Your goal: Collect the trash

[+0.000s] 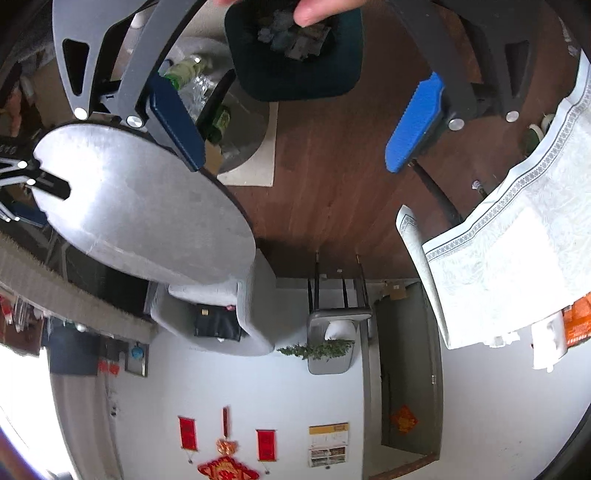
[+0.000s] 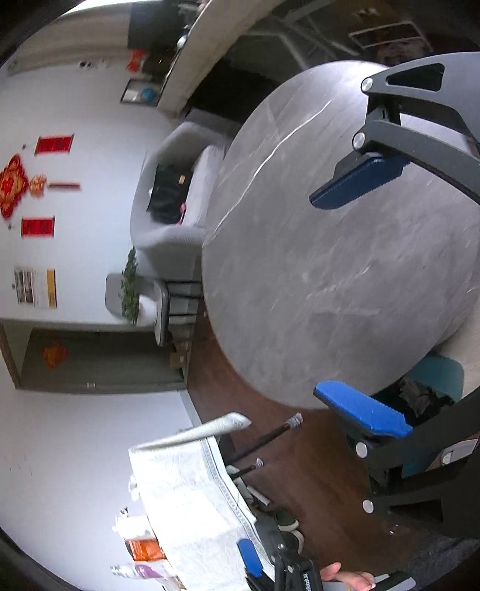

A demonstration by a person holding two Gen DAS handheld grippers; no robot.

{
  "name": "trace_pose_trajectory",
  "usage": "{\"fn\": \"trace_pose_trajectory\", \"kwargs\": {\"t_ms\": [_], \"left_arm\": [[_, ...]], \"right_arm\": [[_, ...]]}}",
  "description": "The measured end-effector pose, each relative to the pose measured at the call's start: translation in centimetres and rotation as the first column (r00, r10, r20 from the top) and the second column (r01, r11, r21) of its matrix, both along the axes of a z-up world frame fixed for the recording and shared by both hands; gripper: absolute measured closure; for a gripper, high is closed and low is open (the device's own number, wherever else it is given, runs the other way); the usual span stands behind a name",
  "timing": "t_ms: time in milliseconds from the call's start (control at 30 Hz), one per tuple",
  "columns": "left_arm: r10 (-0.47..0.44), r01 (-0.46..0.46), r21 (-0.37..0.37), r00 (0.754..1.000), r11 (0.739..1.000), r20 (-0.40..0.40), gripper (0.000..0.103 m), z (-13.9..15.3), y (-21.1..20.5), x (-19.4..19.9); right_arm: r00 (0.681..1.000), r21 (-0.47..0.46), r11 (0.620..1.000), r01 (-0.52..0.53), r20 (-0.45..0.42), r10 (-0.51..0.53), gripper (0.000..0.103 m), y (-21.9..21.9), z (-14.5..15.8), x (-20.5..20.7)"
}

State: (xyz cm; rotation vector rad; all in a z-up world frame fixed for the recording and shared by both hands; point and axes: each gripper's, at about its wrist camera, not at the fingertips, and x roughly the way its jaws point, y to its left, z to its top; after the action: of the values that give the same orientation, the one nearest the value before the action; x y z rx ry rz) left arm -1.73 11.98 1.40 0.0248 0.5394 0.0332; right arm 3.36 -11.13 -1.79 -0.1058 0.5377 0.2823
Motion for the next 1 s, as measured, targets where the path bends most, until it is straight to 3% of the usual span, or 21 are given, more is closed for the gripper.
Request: {"fn": "trace_pose_trajectory", "kwargs": {"t_ms": [367,1000], "left_arm": [[0.023,-0.024,-0.023,0.999,0.999,-0.048,0.003,-2.1,0.1,0.4],[0.037,-0.039,-0.034,0.998,0.999,-0.058,0.003,-2.5,0.1,0.6]], "right_arm": [[0.998,0.079,0.995,-0.054,-0.008,0.054,0.004,-1.3,-0.9,-1.4],[0.997,0.056,0.996,-0.069,-0.019,0.070,0.004,-0.2,-1.3,-1.3]]}}
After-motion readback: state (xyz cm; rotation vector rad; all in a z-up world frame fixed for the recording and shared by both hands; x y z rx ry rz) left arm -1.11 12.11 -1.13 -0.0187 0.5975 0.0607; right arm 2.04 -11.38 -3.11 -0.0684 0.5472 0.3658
